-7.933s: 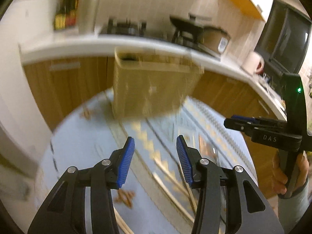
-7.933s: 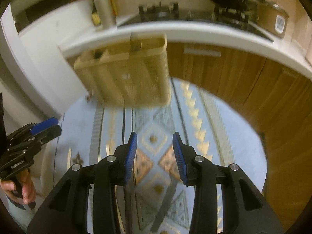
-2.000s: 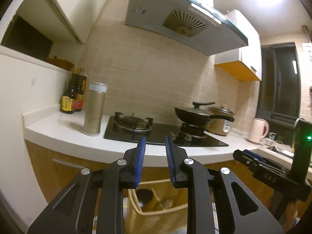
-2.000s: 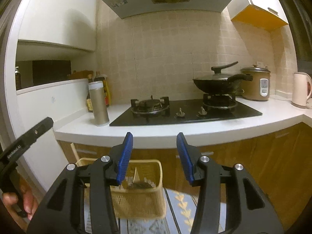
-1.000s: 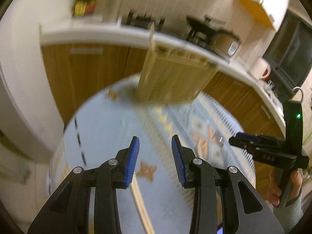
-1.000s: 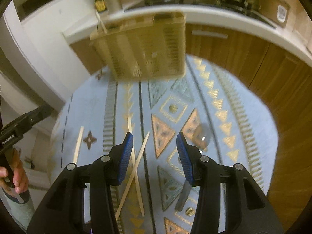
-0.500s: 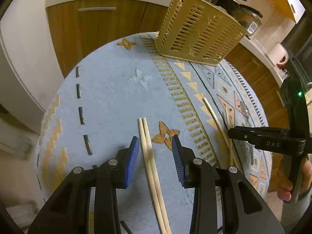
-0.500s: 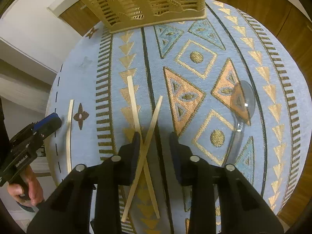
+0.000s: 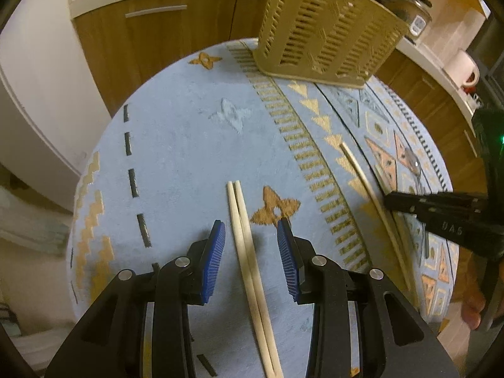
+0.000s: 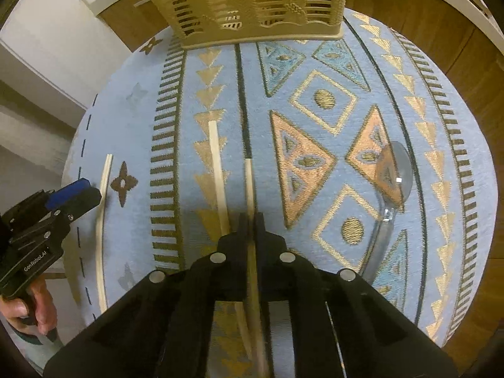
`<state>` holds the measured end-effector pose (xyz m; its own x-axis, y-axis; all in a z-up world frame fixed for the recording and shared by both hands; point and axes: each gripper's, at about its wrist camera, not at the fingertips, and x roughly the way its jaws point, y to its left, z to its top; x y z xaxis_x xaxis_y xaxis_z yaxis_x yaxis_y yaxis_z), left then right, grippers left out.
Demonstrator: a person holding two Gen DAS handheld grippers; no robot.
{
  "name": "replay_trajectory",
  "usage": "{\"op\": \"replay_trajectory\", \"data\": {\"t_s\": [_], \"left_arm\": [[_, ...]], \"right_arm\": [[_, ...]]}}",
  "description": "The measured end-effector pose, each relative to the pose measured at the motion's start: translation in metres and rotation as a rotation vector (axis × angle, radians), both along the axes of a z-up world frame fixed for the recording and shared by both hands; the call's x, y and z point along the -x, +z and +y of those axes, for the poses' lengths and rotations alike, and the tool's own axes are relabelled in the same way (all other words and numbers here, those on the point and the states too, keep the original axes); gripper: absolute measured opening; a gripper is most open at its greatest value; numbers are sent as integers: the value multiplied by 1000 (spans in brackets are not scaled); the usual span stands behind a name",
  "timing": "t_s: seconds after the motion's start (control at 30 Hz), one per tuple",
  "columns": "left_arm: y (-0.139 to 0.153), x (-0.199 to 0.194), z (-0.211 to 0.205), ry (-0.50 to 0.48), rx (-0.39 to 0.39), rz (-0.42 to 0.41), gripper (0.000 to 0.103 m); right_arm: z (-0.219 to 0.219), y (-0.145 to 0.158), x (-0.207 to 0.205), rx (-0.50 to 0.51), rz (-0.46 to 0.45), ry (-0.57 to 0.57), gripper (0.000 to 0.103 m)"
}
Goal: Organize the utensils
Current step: 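Move the left gripper to the pair of wooden chopsticks and close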
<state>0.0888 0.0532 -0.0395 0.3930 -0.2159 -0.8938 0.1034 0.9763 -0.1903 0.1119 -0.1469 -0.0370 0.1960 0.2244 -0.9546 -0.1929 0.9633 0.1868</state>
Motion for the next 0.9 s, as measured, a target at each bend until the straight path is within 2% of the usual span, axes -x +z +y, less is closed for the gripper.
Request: {"op": "replay_trajectory", "data": {"t_s": [0.17,0.3,0.37,0.43,0.57,0.7,0.73,0.77,0.8,0.83,0.9], "left_arm": [[-10,-4,-7,-41,-54,63,33],[-13,-6,-20,-58,-128,43,34],[-13,-7,-28,-81,-168,40,40],[-14,-6,-34,-113,-203,48,41],[-13,-9,-34,-154,-204,91,41],[-12,-13,-38,-186,-231,104,40],[-12,-14,-37,-183,-229,105,39],[-11,-13,-38,-175,-241,97,25],[-9,-13,-39,-177,-244,87,16],[-9,-12,-40,-175,-248,85,12],[-8,-9,-42,-162,-255,61,12]], "right_arm": [[-16,1,-7,53,-5,-9,3],[-19,0,-11,55,18,26,3],[-18,0,-13,73,39,54,4],[-16,0,-15,77,70,81,4],[-13,-1,-19,88,124,118,4],[-6,0,-19,127,115,144,4],[-4,1,-18,137,106,152,4],[-2,1,-17,143,96,158,4],[-2,2,-16,145,83,166,3],[-2,3,-14,142,77,168,3],[0,3,-8,130,62,166,3]]}}
